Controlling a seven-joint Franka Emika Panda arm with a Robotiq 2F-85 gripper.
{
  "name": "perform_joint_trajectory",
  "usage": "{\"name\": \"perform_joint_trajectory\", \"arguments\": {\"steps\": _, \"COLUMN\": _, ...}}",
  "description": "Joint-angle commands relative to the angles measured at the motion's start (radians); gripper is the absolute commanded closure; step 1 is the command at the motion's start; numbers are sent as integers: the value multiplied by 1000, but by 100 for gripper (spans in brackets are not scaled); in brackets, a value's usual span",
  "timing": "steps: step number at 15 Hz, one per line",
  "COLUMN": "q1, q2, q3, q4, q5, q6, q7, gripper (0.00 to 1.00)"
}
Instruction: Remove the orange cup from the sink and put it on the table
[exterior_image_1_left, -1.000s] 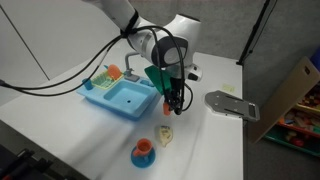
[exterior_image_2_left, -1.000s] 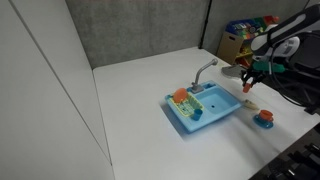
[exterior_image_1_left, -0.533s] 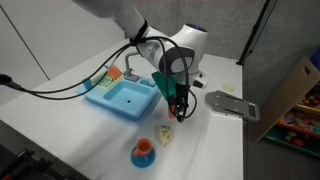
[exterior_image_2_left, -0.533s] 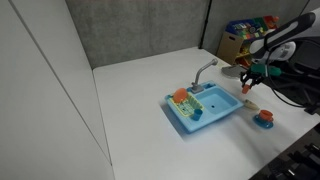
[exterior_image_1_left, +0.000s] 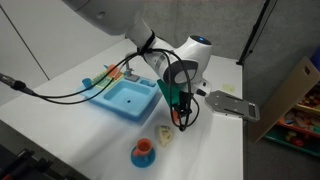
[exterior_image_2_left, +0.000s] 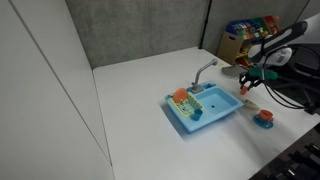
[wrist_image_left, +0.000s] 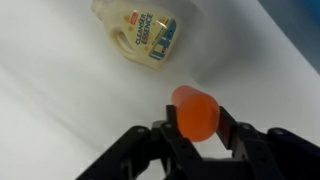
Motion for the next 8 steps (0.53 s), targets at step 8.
{"name": "perform_joint_trajectory", "arguments": {"steps": 8, "q1": -45, "q2": 64, "q3": 55, "q4": 59, "q5": 40, "q6": 51, "q7": -20, "gripper": 83}}
